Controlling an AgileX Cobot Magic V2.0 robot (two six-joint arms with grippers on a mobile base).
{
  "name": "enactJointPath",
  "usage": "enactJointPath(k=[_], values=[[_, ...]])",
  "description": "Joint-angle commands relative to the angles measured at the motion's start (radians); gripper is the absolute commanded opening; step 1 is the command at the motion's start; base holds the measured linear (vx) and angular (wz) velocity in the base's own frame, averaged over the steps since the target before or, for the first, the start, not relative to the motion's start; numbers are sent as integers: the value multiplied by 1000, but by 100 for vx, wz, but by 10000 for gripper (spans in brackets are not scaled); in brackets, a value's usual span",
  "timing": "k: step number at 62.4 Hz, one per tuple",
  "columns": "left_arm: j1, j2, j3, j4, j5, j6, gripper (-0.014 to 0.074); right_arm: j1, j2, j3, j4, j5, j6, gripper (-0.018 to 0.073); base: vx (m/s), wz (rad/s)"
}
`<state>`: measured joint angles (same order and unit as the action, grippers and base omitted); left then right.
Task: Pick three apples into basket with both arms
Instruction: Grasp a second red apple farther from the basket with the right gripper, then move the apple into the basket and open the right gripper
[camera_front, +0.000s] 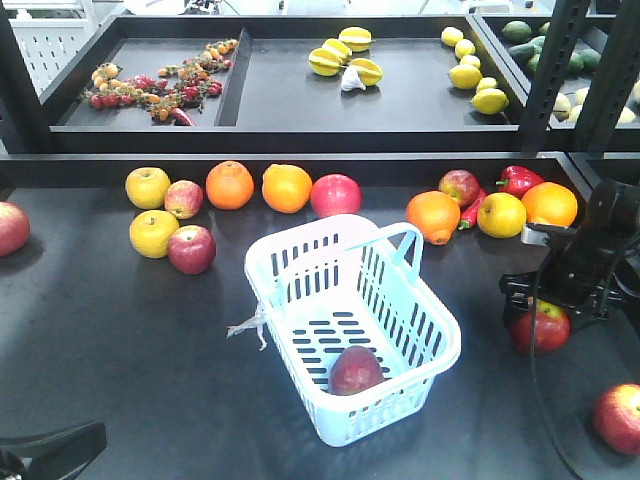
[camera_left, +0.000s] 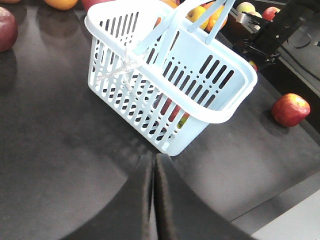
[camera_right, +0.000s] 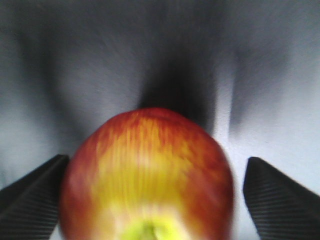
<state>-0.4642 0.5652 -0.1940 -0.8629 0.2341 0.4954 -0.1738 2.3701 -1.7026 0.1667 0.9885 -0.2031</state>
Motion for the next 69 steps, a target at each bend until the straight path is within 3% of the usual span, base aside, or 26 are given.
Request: enactJointPath(k=[1,10,25,37,50,59,69], values=[[-5,2,-25,-18,-43,-8,-7,-4,-69,-27,2,-5,-7,524,0,0],[-5,2,-25,-18,-43,-8,-7,-4,-110,-27,60,4,-31,309,0,0],[-5,2,-25,-18,-43,-8,-7,-4,-289,-27,194,84,-166,-10,0,0],[-5,2,-25,-18,-43,-8,-7,4,-436,-3,245,202,-182,-8,0,0],[-5,2,-25,-18,-43,-8,-7,66,-580,187,345,199,-237,-6,0,0],[-5,2,-25,-18,-43,-8,-7,174,-671,351,441,96,-297,-4,0,0],[-5,2,-25,-18,-42,-8,-7,327,-681,408,492,-98,-320,-1,0,0]])
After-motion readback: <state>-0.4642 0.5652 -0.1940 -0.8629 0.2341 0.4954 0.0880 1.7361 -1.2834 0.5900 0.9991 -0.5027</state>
